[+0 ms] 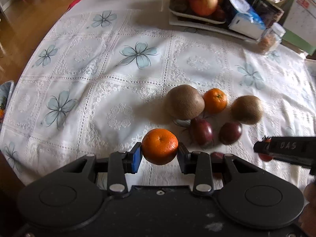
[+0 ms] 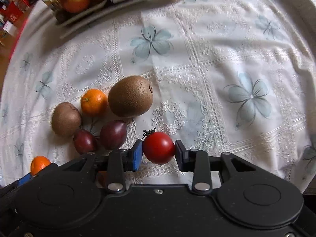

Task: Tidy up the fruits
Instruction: 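Carry the orange in left gripper while right gripper carries the tomato over the tray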

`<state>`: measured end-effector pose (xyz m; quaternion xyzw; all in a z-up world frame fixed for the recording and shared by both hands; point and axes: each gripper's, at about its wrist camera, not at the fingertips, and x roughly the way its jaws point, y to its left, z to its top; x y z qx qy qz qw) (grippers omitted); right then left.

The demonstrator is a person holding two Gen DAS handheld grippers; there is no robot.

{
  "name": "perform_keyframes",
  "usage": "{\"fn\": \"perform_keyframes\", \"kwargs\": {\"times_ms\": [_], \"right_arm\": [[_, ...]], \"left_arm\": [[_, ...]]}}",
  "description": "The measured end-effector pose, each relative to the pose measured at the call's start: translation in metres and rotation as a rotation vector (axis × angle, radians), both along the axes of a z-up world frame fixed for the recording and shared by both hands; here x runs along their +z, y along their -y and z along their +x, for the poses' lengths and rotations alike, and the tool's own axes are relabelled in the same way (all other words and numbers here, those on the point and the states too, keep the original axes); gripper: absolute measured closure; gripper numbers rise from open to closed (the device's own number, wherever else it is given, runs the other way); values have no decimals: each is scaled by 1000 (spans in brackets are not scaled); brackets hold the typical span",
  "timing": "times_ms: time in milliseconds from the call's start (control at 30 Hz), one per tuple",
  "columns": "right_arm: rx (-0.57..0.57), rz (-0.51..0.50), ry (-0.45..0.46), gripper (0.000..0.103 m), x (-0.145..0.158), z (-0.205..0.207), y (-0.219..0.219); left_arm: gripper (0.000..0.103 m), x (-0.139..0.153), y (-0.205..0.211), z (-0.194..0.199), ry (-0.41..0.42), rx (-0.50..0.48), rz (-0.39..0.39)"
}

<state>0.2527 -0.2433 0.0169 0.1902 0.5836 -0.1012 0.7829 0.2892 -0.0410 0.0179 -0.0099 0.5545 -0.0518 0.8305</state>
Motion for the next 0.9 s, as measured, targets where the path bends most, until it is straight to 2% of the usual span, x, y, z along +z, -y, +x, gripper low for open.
{"fn": "perform_keyframes", "kwargs": {"times_ms": [167,300,500,700,900], "right_arm": [[18,-21,123,59,31,-36,3],[-21,-19,186,59,41,-75,7],[-31,-11,203,59,39,-124,4],[-51,-1,195,59,30,-165,-5],[-43,-70,202,59,24,-194,-21]], "left_arm": [[65,11,-2,-36,89,-40,31],[65,10,-5,-73,135,-72,52],[65,8,-10,-127,183,-122,39],[65,6,-25,-166,207,-94,18],[65,3,-34,-187,196,-48,1]]}}
